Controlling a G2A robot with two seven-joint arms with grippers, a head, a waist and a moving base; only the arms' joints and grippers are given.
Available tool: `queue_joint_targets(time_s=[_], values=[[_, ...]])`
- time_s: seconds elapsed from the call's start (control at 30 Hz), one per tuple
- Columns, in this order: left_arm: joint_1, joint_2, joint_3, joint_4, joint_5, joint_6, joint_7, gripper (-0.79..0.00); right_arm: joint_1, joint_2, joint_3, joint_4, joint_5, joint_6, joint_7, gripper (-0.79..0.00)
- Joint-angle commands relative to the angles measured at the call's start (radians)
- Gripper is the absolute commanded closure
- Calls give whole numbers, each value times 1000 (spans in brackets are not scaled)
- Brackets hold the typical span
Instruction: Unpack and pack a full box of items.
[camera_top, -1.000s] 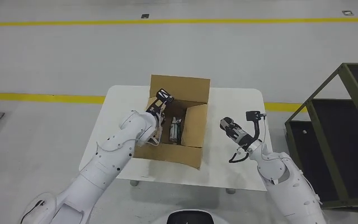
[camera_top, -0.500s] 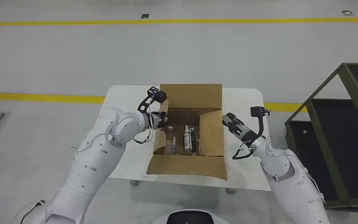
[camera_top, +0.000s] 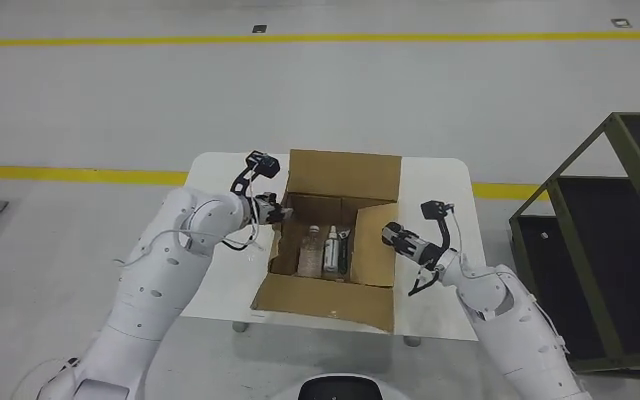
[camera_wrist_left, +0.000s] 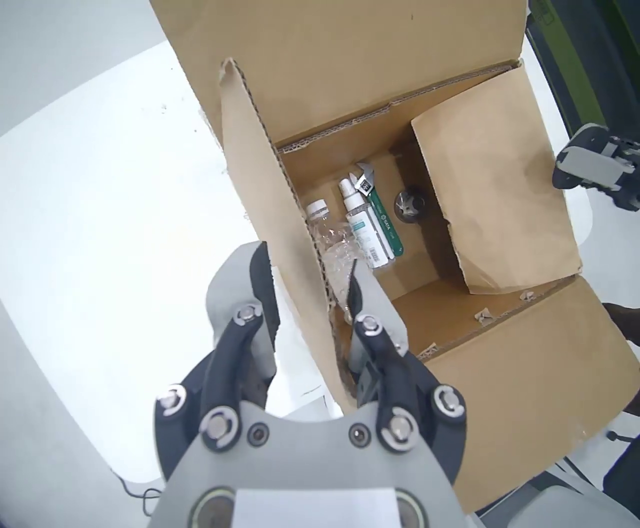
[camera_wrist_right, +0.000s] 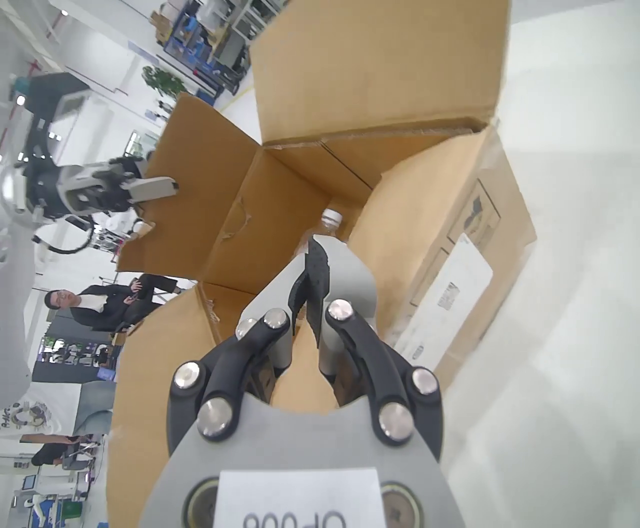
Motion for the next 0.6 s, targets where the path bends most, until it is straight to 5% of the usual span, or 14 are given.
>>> queue_joint_targets(time_s=[0.0,0.57], values=[[1,4,-4,5,31,6,3,-785,3,0,-4,10,-4,6,10,0],[17,18,23,173,365,56,113,-785,8,-2,-19,25,-29,27,16,0]])
